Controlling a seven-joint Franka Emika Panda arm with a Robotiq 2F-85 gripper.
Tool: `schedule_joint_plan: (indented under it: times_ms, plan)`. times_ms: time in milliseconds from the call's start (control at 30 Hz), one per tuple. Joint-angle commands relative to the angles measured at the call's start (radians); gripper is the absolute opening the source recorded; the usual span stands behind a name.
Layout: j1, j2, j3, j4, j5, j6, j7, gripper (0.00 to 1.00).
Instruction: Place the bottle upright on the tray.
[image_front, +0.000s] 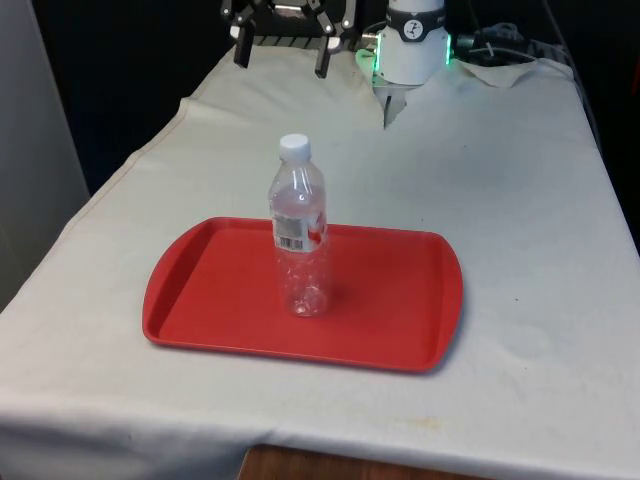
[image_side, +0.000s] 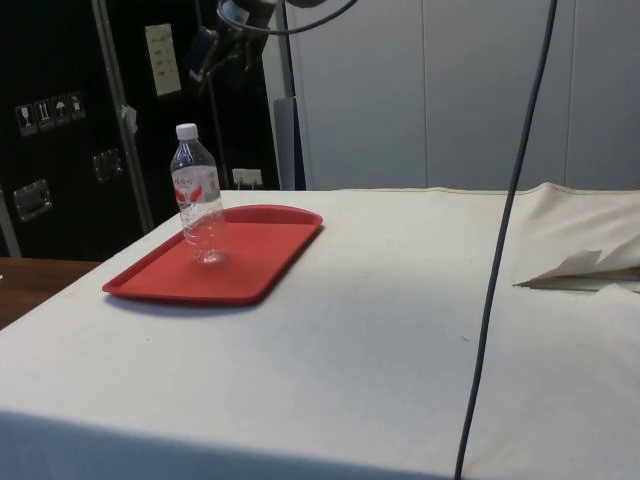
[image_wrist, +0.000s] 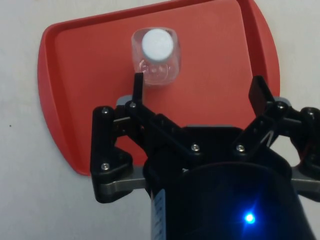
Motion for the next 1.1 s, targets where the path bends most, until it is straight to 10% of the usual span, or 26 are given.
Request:
schedule_joint_plan:
  times_ms: [0,1067]
  plan:
    - [-0.005,-0.003,0.019,0.005,0.023,-0.027,-0.018,1.0]
    - [-0.006,0.042,0.009,0.165,0.084,-0.342,-0.097,1.0]
